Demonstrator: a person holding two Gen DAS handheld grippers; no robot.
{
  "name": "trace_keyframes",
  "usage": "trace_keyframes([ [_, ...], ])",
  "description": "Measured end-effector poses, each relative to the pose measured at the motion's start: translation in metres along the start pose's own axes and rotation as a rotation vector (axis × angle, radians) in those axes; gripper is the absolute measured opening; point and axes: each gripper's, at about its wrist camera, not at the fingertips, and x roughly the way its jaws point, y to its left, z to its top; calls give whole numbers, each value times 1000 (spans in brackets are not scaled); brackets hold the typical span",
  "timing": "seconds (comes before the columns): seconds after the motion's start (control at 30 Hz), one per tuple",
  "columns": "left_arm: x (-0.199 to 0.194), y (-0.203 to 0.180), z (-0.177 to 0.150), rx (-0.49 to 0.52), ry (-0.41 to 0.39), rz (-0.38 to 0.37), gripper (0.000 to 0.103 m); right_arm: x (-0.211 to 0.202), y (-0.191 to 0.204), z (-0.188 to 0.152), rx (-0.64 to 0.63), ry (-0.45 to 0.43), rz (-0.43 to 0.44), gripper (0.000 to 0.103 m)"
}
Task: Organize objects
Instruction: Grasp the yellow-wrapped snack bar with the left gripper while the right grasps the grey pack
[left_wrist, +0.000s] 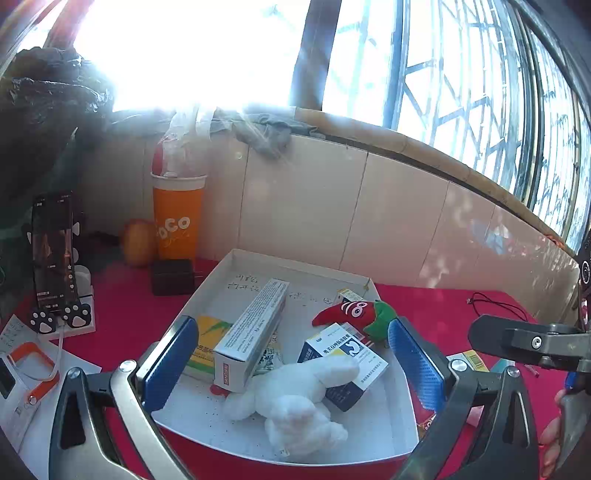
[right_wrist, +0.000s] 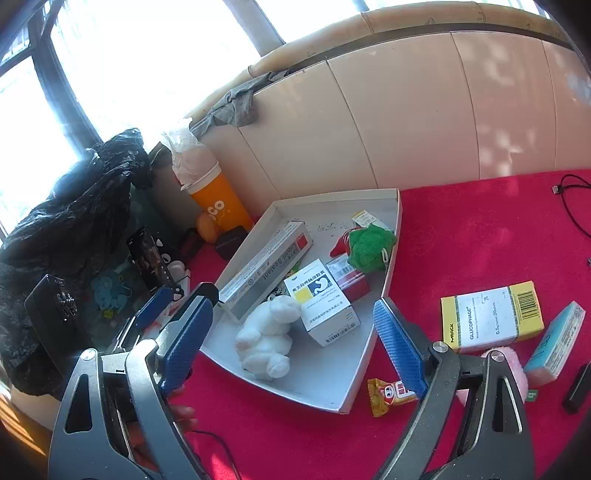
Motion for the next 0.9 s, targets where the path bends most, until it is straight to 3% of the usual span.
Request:
trace_keyframes([
  [0.27,-12,-37,3,74,6,-100,103,-63,-38,-21,36,-93,-17,90],
  [0.47,-7,-55,-13,110,58,-136,103,-127,-109,-29,203,-225,-92,90],
  [0.63,8,-89,-31,224,130,-194,103,-165,-169,-47,339,-292,-184,90],
  [0.73,19,-114,-47,314,195,-245,103,-166,-188,-55,338,-252,-195,90],
  [0.9,42,-154,-75,470,306,-281,103,-135,-194,-57,289,-137,-200,90],
])
